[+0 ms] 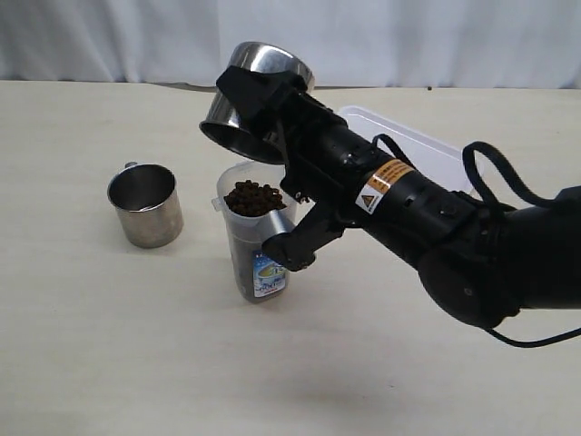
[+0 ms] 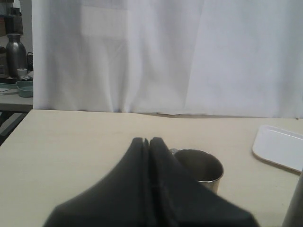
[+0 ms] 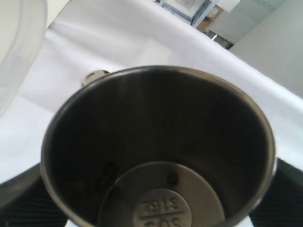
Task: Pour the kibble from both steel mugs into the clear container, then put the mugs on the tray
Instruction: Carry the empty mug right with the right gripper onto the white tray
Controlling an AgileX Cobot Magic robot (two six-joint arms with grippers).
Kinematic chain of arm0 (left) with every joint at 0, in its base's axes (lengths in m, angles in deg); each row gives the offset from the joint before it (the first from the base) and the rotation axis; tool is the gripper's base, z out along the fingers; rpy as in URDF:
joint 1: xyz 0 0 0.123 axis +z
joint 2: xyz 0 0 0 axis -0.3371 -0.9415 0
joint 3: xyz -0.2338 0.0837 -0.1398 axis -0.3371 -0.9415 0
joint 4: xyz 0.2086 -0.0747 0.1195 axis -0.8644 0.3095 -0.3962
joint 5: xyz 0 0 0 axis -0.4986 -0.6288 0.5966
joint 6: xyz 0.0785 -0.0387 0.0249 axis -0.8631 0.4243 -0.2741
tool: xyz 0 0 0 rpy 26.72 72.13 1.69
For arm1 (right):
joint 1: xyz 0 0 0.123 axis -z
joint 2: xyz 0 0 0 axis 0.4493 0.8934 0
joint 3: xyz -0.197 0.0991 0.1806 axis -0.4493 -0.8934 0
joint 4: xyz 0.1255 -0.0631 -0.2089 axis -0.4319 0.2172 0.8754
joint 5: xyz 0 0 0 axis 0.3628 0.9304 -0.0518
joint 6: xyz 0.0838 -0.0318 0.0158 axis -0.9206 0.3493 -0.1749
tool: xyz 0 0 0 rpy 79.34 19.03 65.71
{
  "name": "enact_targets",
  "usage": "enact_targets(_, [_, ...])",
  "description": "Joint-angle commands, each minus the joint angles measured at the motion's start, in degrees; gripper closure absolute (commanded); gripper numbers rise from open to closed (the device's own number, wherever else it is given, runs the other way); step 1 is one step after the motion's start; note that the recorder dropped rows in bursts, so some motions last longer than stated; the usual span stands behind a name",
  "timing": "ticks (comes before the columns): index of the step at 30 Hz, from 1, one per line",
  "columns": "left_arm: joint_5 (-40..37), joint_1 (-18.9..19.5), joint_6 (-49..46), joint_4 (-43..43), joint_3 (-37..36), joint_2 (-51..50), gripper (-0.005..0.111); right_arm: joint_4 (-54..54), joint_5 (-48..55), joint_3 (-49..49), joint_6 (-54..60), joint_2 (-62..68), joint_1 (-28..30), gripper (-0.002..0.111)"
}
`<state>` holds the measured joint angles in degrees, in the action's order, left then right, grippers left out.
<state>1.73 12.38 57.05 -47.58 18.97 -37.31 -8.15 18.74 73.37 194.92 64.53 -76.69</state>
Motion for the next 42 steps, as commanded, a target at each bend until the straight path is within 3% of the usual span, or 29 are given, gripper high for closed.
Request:
enact_targets(1, [0.7,0.0,0.1,0.1,-0.1,0.1,0.107,-14.4,-5.8,-0.1,-4.7,0.1,-0.1,0.103])
enact_targets(6, [0.7,0.0,0.1,0.1,-0.1,0.1,0.107,-20.7,-4.9,-0.1,-11.9,-1.5,-0.1,0.103])
enact_targets(10, [0.7,0.0,0.1,0.1,-0.1,0.1,0.107,-29.1,-4.8,-0.1,-30.7,-5.1,0.6,0.103])
enact_targets(12, [0.7,0.0,0.1,0.1,-0.1,0.1,0.107,-32.5,-1.7,-0.1,-37.3,-7.6,3.7,0.103])
enact_targets(18, [0.7,0.0,0.1,0.1,-0.1,0.1,0.107,-29.3,13.5,-0.1,-60.6,-11.3,18.4,0.103])
enact_targets(20, [0.7,0.0,0.1,0.1,-0.1,0.1,0.107,-26.0,16.2,-0.1,-69.8,-11.1,23.0,0.103])
enact_targets(24, [0.7,0.0,0.1,0.1,-0.1,0.1,0.107,-8.9,20.8,-0.1,-96.5,-9.1,32.1,0.103])
enact_targets(29, [0.7,0.0,0.1,0.1,-0.1,0.1,0.107,6.7,17.0,-0.1,-119.7,-5.1,37.5,0.103])
enact_targets(35, [0.7,0.0,0.1,0.1,-0.1,0.1,0.107,7.8,8.7,0.2,-121.6,2.9,37.8,0.103])
enact_targets(42, [0.7,0.0,0.1,0.3,-0.1,0.1,0.107,11.6,6.8,8.0,-122.6,17.1,37.9,0.103])
